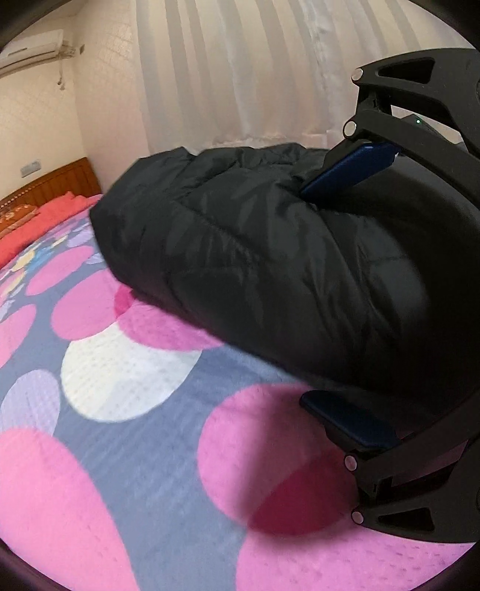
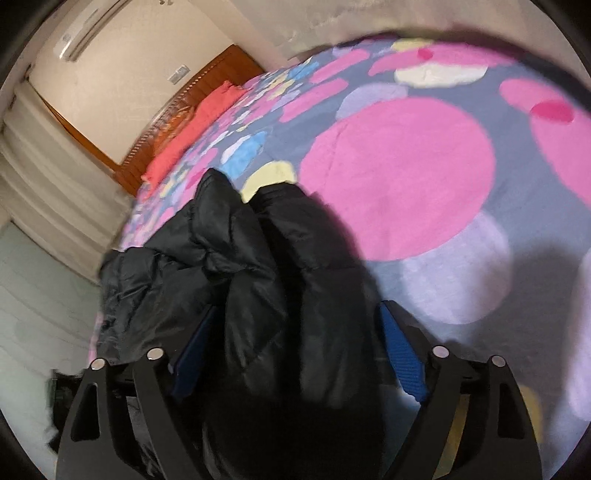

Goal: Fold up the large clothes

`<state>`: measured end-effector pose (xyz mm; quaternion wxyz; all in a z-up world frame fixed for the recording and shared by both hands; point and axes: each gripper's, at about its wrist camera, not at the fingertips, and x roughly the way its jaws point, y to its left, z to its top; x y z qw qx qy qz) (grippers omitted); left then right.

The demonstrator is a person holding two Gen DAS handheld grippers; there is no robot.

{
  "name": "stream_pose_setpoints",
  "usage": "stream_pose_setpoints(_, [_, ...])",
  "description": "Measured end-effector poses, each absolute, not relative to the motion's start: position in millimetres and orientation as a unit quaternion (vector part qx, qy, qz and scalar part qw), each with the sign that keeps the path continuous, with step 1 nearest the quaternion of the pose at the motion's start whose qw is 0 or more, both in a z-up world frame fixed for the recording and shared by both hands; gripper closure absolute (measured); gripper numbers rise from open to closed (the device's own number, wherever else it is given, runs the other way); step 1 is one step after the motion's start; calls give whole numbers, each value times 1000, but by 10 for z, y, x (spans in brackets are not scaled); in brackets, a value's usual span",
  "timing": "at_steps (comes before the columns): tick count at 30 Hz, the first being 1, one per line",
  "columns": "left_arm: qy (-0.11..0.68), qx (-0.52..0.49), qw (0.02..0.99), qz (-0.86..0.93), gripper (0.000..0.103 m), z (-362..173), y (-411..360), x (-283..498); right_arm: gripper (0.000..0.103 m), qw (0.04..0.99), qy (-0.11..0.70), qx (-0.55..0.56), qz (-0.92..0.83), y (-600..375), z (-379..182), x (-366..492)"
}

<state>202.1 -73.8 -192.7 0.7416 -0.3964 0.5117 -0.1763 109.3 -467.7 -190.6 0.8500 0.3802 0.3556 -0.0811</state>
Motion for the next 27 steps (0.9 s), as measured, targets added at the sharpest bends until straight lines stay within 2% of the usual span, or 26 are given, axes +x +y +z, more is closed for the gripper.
stream_pose_setpoints(2, [510, -392, 742, -189, 2, -1919, -765, 2016, 44, 846, 360, 387, -67, -4670, -1940, 1137])
stream_pose_setpoints(4, [508, -388, 742, -203, 4, -1917, -795, 2005, 57, 837, 363, 406, -48, -4655, -1994, 1168])
stream_pose_setpoints(6, [509, -389, 738, -212, 9, -1907, -824, 2000, 62, 833, 363, 416, -38, -4630, -2024, 1182])
stream_pose_setpoints(8, [511, -382, 741, -210, 11, -1877, -851, 1982, 69, 831, 362, 423, -30, -4610, -2031, 1181])
stream_pose_setpoints(17, [510, -372, 745, -214, 14, -1821, -882, 2032, 77, 825, 345, 447, 8, -4518, -1986, 1195])
stream_pose_setpoints(27, [489, -357, 768, -208, 14, -1473, -536, 2074, 79, 837, 338, 427, 55, -3965, -1725, 1558])
